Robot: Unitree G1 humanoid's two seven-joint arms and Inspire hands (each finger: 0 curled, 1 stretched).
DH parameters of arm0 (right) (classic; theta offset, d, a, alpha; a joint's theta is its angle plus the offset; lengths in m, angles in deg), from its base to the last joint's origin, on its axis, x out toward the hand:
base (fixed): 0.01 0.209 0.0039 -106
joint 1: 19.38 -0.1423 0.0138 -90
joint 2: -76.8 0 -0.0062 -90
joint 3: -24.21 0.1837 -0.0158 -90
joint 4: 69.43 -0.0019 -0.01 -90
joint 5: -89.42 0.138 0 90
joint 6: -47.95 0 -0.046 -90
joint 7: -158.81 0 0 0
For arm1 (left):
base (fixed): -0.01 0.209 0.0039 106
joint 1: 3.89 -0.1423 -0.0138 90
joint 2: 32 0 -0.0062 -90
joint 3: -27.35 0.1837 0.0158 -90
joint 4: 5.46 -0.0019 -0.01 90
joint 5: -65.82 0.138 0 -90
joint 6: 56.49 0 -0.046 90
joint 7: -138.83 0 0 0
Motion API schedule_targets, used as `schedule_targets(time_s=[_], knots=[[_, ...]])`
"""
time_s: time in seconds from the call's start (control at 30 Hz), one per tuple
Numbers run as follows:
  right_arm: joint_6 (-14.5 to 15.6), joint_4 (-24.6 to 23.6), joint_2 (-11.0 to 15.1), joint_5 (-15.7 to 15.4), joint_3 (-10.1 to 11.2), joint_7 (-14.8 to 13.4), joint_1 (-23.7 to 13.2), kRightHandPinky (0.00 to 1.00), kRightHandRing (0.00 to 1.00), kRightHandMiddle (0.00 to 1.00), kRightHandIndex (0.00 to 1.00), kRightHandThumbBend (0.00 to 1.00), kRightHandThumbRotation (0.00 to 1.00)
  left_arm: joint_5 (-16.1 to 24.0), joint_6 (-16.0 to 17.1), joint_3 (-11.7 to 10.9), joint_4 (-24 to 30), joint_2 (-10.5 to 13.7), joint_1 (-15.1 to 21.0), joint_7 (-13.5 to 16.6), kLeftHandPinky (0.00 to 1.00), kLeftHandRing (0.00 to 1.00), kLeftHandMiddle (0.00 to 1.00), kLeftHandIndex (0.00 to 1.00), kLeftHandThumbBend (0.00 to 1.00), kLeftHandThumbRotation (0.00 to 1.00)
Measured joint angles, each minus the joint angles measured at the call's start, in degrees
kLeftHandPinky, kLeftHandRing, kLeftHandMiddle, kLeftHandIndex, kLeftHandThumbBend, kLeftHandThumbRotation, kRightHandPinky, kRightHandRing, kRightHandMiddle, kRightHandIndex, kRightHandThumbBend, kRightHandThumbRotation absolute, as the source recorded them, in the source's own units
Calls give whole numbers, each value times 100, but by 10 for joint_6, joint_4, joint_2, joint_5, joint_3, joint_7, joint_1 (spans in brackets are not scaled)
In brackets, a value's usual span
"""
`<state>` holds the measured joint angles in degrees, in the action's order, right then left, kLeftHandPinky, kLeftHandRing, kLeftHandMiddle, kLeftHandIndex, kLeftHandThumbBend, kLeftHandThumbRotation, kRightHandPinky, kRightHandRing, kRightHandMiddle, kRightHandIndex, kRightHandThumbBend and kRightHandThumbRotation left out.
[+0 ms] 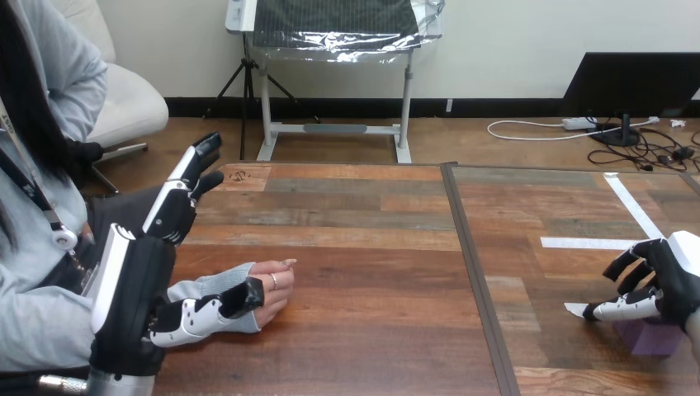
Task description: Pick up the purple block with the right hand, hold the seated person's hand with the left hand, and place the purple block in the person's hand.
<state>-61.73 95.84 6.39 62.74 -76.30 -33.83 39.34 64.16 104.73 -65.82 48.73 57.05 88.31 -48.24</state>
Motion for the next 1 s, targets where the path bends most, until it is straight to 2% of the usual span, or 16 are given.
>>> schedule_targets(time_s=[0.3, 0.4, 1.0], knots=[[-2, -3, -1, 2, 0, 10, 3, 60, 69, 75, 81, 90, 49, -1, 0, -1, 0, -1, 0, -1, 88, 94, 95, 92, 100, 68], [-6, -5, -1, 7, 0, 12, 5, 61, 69, 75, 81, 91, 51, -1, 1, -1, 0, -1, 0, -2, 88, 94, 95, 92, 100, 67], [-29, -17, 0, 17, 0, 15, 7, 62, 69, 76, 84, 87, 54, -3, 2, 0, 0, -3, 0, -13, 89, 94, 95, 92, 100, 66]])
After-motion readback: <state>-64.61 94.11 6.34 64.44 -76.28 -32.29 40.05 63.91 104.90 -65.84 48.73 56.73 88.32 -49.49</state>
